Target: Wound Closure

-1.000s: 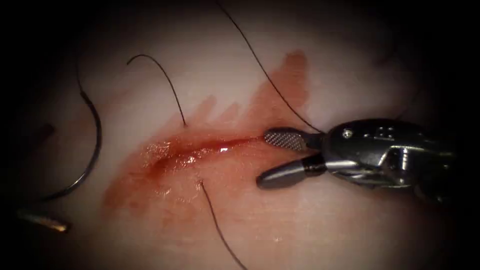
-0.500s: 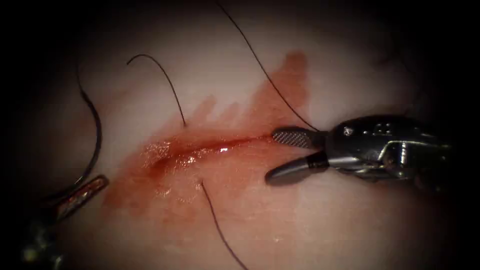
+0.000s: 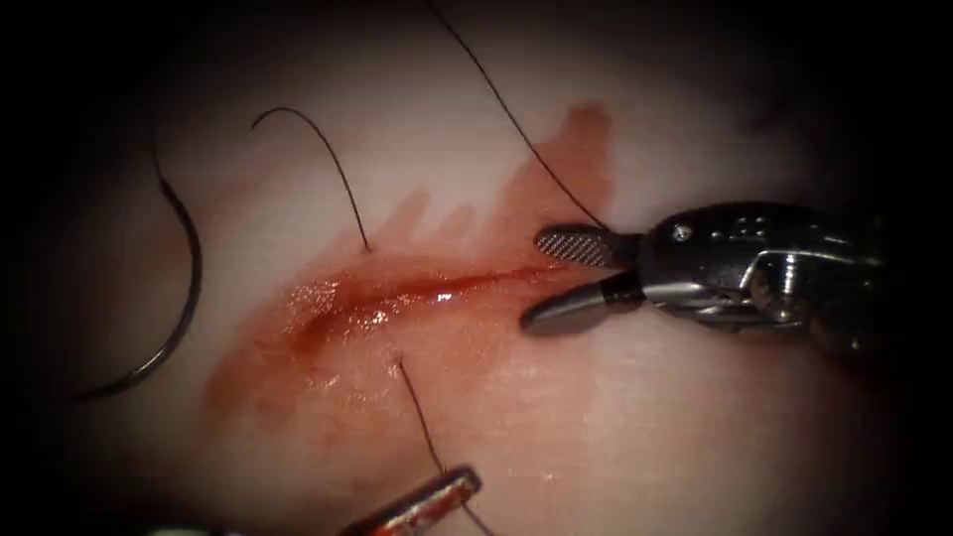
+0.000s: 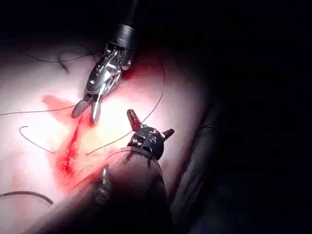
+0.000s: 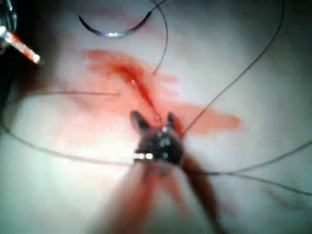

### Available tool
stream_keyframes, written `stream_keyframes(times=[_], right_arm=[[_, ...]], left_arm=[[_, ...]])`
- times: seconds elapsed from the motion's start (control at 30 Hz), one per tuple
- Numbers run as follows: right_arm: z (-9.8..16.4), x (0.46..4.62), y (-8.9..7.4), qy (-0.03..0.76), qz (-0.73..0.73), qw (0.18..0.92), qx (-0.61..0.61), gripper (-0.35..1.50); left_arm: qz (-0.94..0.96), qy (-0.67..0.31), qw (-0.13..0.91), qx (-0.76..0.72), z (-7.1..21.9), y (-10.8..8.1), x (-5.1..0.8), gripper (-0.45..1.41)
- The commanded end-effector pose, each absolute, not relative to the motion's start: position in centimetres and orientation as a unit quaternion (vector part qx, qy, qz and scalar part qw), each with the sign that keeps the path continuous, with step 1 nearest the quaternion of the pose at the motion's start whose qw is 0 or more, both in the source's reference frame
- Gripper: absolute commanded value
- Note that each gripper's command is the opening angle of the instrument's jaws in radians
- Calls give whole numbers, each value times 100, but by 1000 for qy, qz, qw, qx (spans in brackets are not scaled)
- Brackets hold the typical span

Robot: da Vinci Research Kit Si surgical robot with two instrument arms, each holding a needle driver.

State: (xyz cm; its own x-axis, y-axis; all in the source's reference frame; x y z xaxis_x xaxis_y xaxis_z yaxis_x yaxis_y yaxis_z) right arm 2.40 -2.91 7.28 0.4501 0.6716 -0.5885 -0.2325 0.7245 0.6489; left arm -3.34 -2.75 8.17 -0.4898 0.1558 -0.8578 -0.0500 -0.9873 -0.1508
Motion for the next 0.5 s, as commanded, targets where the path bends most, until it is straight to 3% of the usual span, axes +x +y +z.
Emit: stream_keyframes(times=[0.03, 0.4, 0.5], right_arm=[[732, 246, -297, 445, 277, 815, 248, 109], [732, 251, -298, 445, 278, 815, 247, 109], [732, 252, -299, 445, 277, 815, 247, 109]], left_arm=[[864, -54, 57, -498, 825, -283, -342, 106], [874, -26, 42, -484, 839, -279, -374, 101], [876, -24, 41, -480, 846, -283, -379, 89]])
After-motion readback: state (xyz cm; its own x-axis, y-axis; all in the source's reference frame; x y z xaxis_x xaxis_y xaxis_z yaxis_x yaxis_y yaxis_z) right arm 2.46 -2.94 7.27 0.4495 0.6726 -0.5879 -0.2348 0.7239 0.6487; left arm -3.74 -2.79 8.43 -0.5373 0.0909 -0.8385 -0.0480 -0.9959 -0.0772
